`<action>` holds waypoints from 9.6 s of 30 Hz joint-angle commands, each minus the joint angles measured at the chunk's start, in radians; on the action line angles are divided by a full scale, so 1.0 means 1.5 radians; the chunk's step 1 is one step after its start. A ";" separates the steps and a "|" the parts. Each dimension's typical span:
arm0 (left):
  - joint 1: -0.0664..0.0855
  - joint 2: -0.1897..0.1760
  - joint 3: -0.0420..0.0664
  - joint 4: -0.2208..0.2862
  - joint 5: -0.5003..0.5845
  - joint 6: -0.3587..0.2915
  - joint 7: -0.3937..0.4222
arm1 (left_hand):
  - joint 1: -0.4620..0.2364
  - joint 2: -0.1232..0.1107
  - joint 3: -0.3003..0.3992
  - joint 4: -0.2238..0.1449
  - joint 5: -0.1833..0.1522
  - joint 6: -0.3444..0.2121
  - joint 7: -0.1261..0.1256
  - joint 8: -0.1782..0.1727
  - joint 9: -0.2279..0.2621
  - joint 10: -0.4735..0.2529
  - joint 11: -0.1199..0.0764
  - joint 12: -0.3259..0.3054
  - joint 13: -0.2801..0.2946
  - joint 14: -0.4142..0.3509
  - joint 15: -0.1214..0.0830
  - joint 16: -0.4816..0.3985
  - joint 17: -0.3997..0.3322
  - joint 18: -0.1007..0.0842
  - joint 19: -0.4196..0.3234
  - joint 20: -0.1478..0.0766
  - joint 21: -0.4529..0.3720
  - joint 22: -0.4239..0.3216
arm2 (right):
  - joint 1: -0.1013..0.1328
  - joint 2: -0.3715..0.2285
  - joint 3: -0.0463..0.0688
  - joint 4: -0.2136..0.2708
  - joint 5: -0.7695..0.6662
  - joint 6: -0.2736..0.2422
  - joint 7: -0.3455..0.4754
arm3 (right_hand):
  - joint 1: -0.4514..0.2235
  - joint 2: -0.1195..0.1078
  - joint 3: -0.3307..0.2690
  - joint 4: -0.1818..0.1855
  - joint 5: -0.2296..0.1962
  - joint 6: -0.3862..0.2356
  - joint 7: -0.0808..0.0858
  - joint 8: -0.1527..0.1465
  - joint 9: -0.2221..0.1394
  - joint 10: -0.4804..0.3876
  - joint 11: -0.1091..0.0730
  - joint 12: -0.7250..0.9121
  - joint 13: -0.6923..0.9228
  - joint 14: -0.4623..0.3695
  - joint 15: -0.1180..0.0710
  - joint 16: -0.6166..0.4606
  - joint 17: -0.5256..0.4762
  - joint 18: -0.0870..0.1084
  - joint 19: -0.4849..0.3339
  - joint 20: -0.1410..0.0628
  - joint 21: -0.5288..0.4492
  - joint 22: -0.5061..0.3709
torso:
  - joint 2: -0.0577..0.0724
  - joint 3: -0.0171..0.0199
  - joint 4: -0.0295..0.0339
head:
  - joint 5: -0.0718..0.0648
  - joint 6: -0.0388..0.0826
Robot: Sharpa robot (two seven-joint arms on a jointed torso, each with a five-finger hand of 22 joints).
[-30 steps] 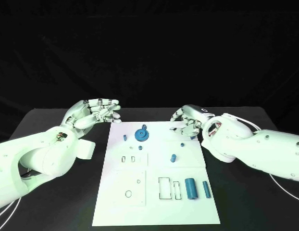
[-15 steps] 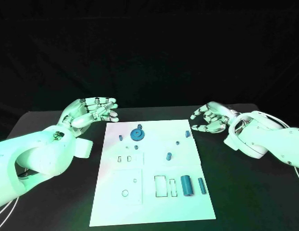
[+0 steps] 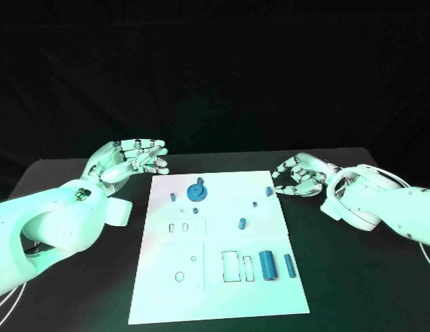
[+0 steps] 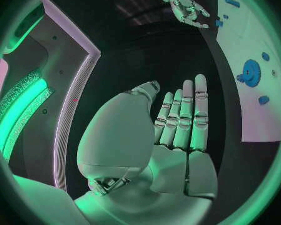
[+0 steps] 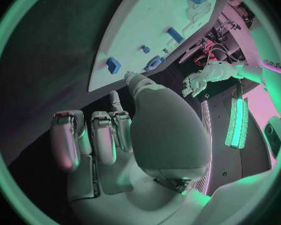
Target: Assemble the parts on the task board
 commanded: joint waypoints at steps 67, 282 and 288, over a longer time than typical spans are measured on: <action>0.000 -0.003 0.000 -0.002 -0.003 0.014 0.006 | -0.002 -0.004 0.006 -0.002 0.001 -0.001 0.017 -0.004 0.001 0.002 0.003 -0.003 -0.001 -0.007 0.001 0.004 0.003 0.003 -0.008 -0.002 0.005 0.003 | -0.034 0.059 0.001 -0.036 -0.002 -0.094 -0.022 | 0.028 0.061 0.097 -0.034 -0.004 0.059 -0.019 0.036 0.016 0.042 -0.015 0.017 0.143 0.069 -0.015 0.003 0.176 0.003 0.054 -0.010 0.021 0.156 | -0.002 -0.0007 -0.0004 | 0.004 -0.010; 0.060 0.250 -0.057 -0.212 -0.609 0.452 -0.619 | -0.287 0.045 -0.122 0.026 -0.021 0.014 -0.074 0.270 0.301 0.050 -0.096 0.602 0.431 0.333 -0.096 0.724 0.637 -0.037 0.159 -0.082 0.555 0.520 | 0.016 0.052 0.001 0.140 0.190 -0.223 -0.074 | 0.034 0.054 -0.116 0.038 -0.034 -0.034 0.005 0.004 0.004 -0.030 0.007 -0.061 0.069 0.061 0.003 -0.013 0.146 0.029 0.002 0.004 -0.092 0.090 | -0.044 -0.0002 -0.0065 | 0.068 -0.078; 0.060 0.252 -0.058 -0.215 -0.607 0.462 -0.619 | -0.273 0.046 -0.118 0.024 -0.017 0.013 -0.074 0.271 0.306 0.049 -0.097 0.604 0.433 0.333 -0.097 0.725 0.637 -0.037 0.158 -0.081 0.558 0.522 | 0.016 0.053 0.001 0.139 0.188 -0.220 -0.077 | 0.035 0.055 -0.115 0.038 -0.034 -0.033 0.004 0.004 0.005 -0.030 0.007 -0.061 0.069 0.061 0.002 -0.013 0.145 0.028 0.002 0.004 -0.091 0.091 | -0.043 0.0001 -0.0066 | 0.067 -0.078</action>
